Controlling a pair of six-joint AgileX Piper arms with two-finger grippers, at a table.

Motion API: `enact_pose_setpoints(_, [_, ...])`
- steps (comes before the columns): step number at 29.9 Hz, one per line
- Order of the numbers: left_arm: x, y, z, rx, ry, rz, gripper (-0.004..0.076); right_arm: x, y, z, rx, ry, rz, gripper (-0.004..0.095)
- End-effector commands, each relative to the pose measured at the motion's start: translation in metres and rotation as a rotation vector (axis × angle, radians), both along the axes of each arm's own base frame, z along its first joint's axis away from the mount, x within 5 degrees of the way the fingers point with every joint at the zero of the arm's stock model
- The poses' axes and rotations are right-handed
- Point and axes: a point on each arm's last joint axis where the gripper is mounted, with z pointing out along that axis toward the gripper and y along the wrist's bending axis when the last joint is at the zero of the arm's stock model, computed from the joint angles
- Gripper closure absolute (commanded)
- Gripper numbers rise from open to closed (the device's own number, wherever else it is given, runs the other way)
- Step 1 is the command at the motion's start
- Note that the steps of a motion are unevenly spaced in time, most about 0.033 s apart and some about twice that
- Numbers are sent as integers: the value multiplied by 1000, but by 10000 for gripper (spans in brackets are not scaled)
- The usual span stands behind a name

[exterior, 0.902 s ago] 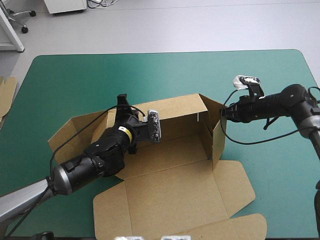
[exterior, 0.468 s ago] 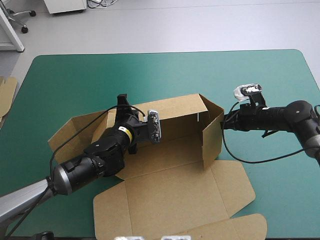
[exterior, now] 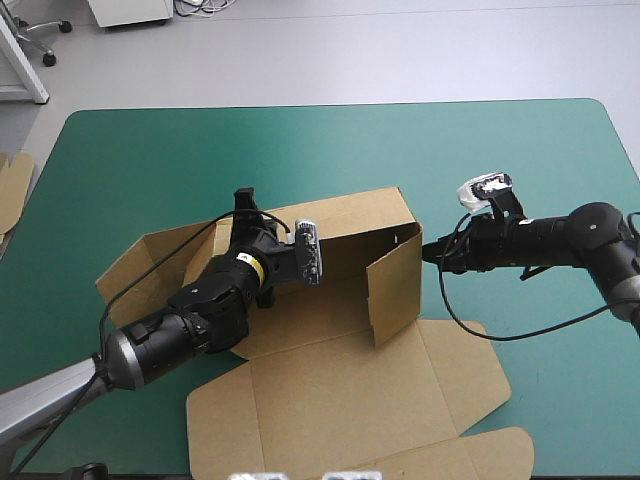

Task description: Fold the box

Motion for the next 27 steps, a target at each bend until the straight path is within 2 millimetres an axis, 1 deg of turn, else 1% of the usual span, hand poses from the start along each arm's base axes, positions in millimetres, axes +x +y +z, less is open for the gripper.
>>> enact_pose_setpoints(1, [-11, -7, -12, -113, 143, 27, 738, -6, 4, 18, 51, -41, 14, 397])
enact_pose_setpoints(9, [-11, -7, -12, -113, 143, 27, 738, -10, 6, 18, 64, -11, 54, 396])
enact_pose_setpoints(17, [-11, -8, -12, -116, 143, 25, 738, -12, 9, 20, 85, -25, 96, 396])
enact_pose_setpoints(21, [-11, -8, -12, -116, 143, 25, 738, -5, 6, 20, 58, -86, 52, 395])
enact_pose_setpoints(23, [-11, -8, -12, -116, 143, 25, 738, -3, 6, 19, 64, -87, 43, 395])
enact_pose_setpoints(27, [-11, -8, -12, -116, 143, 25, 738, -3, 12, 17, 59, -89, 69, 385])
